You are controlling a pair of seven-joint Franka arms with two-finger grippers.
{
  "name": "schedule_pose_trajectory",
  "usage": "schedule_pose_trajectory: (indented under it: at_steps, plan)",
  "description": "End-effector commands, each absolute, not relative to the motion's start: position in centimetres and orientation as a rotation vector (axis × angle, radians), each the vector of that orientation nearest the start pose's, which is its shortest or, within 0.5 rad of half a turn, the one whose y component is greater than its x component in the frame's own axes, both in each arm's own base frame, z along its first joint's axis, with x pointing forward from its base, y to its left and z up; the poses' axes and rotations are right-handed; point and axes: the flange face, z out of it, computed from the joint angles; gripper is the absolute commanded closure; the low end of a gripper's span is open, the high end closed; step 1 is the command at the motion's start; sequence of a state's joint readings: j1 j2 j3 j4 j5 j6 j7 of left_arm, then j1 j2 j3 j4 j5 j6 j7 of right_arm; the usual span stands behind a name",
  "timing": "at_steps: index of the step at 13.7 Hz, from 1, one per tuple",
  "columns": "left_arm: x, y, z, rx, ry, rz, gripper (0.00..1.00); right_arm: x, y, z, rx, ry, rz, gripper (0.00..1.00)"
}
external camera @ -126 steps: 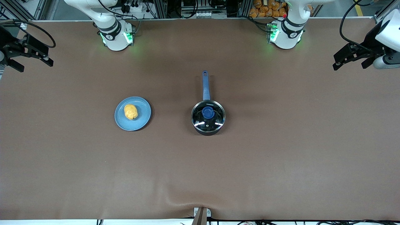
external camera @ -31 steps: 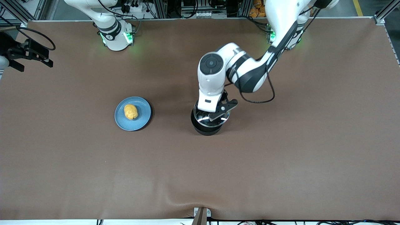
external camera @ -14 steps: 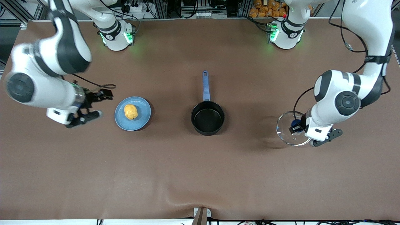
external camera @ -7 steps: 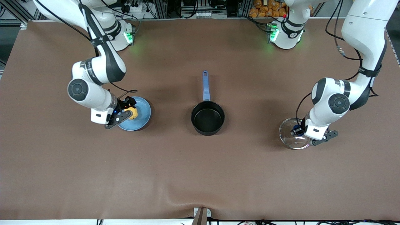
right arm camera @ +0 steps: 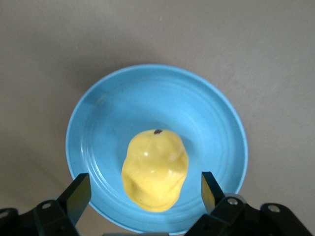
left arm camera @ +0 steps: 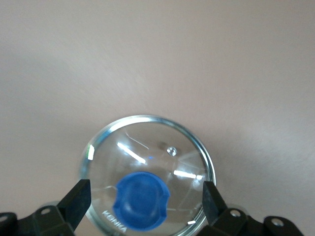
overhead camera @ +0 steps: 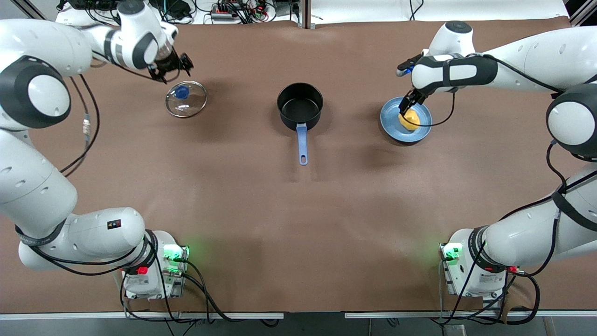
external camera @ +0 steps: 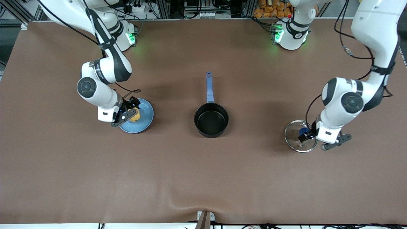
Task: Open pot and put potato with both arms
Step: 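Lower the lid with the left gripper while the right gripper grasps the potato, then lift the potato with the right gripper while the left gripper withdraws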
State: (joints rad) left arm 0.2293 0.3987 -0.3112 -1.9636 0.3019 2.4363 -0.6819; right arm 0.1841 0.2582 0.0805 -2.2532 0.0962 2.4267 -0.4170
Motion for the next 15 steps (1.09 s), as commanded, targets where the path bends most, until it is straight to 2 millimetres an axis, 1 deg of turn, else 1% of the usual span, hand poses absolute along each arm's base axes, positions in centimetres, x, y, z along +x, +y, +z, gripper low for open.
schedule_pose_trajectory:
  at_steps: [1, 2, 3, 4, 5, 7, 8, 9, 10, 11, 12, 14, 15]
  plan:
    - [62.3, -6.4, 38.5, -2.962, -0.597, -0.182, 0.0, 50.8, 13.7, 23.2, -2.894, -1.02, 0.008, 0.0]
    - [62.2, -8.7, 41.3, -2.973, -0.584, -0.139, 0.0, 50.9, 13.8, 22.7, -2.895, -1.023, -0.003, 0.0]
    - [62.5, -10.0, 44.4, -2.999, -0.607, -0.101, 0.0, 50.7, 14.1, 21.8, -2.898, -1.027, -0.032, 0.0]
    - [62.7, -10.0, 47.2, -3.011, -0.644, -0.053, 0.0, 50.6, 14.4, 21.2, -2.896, -1.039, -0.055, 0.0]
    - [62.8, -10.0, 49.7, -3.026, -0.637, -0.025, 0.0, 50.7, 14.3, 20.8, -2.894, -1.051, -0.058, 0.0]
    - [62.4, -10.6, 52.9, -3.061, -0.479, -0.001, 0.0, 50.8, 13.9, 20.7, -2.885, -1.078, -0.06, 0.0]
    - [62.0, -10.5, 54.9, -3.077, -0.437, -0.004, 0.0, 50.5, 13.7, 20.3, -2.887, -1.078, -0.062, 0.0]
    - [61.7, -10.5, 56.2, -3.096, -0.409, -0.005, 0.0, 50.4, 13.7, 20.1, -2.888, -1.079, -0.074, 0.0]
    - [61.2, -10.1, 57.6, -3.101, -0.364, -0.018, 0.0, 50.2, 13.6, 19.8, -2.889, -1.081, -0.081, 0.03]
    - [60.7, -9.7, 58.8, -3.102, -0.307, -0.04, 0.0, 49.8, 13.4, 19.3, -2.89, -1.089, -0.111, 0.09]
    - [60.2, -8.9, 60.2, -3.101, -0.252, -0.076, 0.0, 49.6, 13.4, 19.0, -2.878, -1.135, -0.142, 0.22]
    - [59.5, -8.2, 62.0, -3.135, -0.182, -0.111, 0.0, 49.8, 13.2, 19.3, -2.858, -1.189, -0.146, 0.72]
    - [59.2, -7.8, 62.7, -3.172, -0.198, -0.116, 0.0, 49.8, 13.3, 19.5, -2.852, -1.201, -0.142, 0.93]
